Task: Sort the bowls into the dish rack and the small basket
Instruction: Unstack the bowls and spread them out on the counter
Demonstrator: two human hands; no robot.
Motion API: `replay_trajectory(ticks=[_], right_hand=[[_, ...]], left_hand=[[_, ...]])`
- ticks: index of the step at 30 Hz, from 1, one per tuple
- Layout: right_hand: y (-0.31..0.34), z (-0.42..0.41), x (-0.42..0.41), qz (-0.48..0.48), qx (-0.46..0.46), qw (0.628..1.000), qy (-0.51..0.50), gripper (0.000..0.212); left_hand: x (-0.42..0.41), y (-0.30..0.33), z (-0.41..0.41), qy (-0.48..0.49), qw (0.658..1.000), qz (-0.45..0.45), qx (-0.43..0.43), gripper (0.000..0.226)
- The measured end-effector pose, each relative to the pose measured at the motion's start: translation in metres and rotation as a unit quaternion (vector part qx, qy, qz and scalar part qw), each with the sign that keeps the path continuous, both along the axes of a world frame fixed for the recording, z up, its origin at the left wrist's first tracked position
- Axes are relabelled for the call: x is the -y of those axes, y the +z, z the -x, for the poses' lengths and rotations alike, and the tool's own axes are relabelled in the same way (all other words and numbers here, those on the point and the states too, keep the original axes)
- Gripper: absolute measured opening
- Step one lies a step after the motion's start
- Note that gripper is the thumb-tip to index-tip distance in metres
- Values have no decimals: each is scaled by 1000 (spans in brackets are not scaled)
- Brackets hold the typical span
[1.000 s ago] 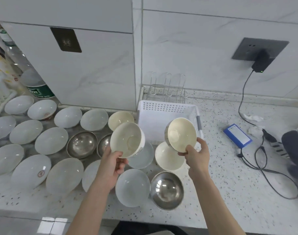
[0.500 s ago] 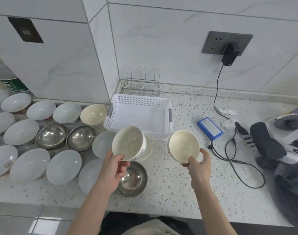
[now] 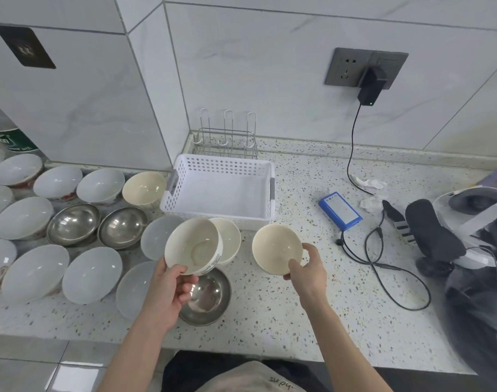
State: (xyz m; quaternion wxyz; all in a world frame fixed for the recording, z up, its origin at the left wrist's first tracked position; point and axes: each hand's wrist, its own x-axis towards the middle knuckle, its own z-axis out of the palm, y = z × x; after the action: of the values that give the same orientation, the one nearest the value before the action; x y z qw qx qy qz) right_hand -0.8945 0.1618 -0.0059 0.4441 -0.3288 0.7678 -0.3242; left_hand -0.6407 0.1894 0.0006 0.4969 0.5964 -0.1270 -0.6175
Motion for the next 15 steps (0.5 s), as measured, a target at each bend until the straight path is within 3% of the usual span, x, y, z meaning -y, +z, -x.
replay_trajectory(ticks=[15], right_hand=[[-9,-14,13,-22,54,998,23,50]], left_hand=[[-10,-2,-2,-2,1000,-2,18,34]])
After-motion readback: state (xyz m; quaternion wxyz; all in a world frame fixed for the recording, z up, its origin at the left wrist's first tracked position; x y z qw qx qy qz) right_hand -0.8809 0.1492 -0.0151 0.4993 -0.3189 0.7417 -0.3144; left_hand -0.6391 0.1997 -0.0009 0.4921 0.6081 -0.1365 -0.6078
